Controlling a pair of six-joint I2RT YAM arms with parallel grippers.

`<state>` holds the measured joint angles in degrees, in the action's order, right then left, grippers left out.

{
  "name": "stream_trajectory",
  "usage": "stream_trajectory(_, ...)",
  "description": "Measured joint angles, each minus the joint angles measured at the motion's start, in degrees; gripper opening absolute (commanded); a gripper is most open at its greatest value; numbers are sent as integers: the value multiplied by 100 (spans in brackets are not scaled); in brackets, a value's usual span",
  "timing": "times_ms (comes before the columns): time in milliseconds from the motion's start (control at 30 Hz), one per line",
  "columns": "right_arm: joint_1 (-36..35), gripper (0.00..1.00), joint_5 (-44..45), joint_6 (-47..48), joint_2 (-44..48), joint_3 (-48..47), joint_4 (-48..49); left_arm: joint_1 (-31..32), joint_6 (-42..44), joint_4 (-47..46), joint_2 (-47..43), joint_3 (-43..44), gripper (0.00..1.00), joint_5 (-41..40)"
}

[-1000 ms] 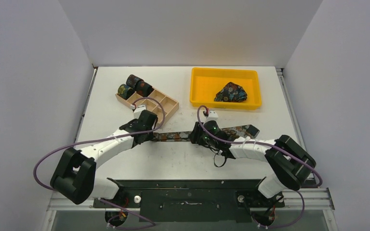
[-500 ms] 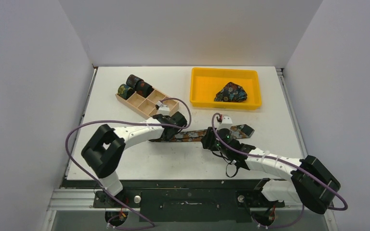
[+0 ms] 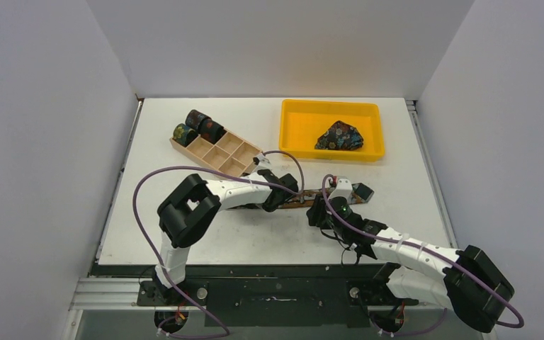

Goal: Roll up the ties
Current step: Roll the tie at the center of the board.

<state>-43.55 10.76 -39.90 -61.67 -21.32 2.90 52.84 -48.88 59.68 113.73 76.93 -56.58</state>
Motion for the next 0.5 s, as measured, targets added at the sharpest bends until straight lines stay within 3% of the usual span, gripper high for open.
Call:
stream_trajectory(133, 4, 46, 2, -2, 63, 92, -101, 33, 59, -87, 33, 57, 30, 105)
stream_trajectory(500, 7, 47, 2, -2, 142, 94, -131, 188, 216, -461, 151, 177, 40, 470)
